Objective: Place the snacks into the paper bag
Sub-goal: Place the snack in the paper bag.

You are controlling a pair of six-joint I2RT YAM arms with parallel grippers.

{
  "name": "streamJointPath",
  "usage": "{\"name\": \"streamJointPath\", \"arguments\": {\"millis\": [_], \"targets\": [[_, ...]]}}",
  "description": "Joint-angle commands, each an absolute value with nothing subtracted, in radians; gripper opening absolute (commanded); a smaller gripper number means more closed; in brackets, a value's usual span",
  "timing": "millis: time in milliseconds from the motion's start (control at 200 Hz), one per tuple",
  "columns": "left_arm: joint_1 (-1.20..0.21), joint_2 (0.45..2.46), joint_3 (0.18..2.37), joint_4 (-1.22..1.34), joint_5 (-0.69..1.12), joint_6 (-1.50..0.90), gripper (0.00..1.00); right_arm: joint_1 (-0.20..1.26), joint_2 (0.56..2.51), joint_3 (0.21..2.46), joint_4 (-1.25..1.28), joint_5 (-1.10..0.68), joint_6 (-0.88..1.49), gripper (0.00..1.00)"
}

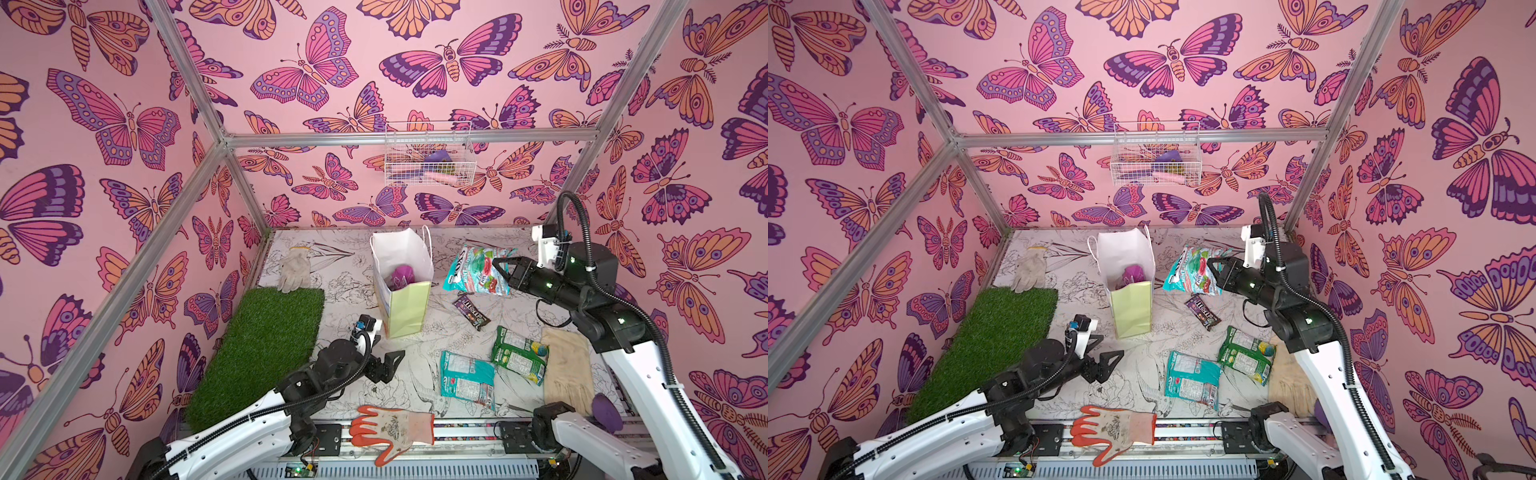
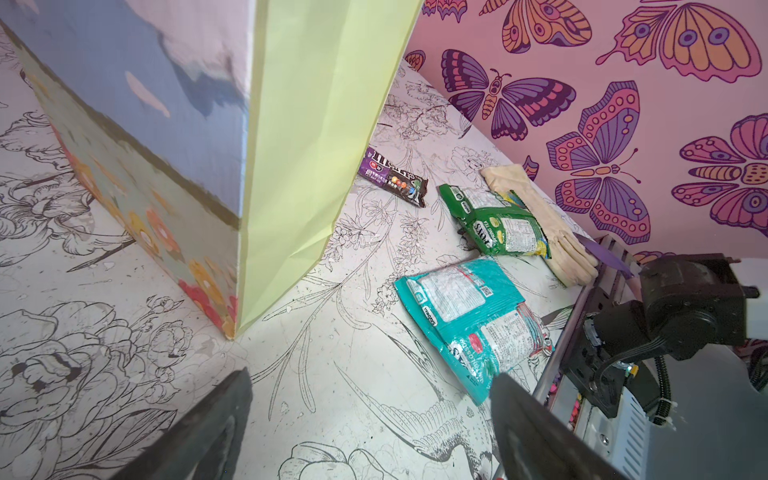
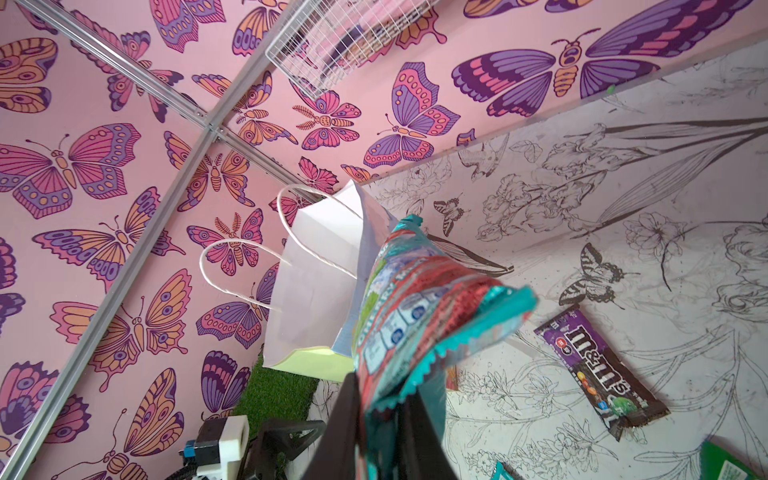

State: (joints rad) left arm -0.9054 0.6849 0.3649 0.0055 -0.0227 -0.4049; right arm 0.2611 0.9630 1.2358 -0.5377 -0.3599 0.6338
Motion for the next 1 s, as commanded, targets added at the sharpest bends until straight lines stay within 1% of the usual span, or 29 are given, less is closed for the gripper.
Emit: {"name": "streamJointPath", "arguments": {"millis": [0, 506, 816, 991], "targets": [[-0.916, 0.689, 0.357, 0.028, -0.040, -0.395, 0.91, 0.275, 0.959, 1.291, -0.487, -0.371, 0.617, 0.00], [-0.934, 0.690, 0.367, 0.046, -0.021, -0.370, 0.91, 0.340, 0.996, 1.387, -0.425, -0.387, 0.625, 0.00], [-0.940, 0.657, 0.364, 0.048, -0.023, -0.360, 0.91, 0.427, 1.063, 1.464, -0.412, -0.338, 0.589, 0.00], [-0.943, 0.625, 0.356, 0.048, -0.021, -0.362, 0.91, 0.452, 1.112, 1.519, -0.419, -0.320, 0.567, 0.00]]}}
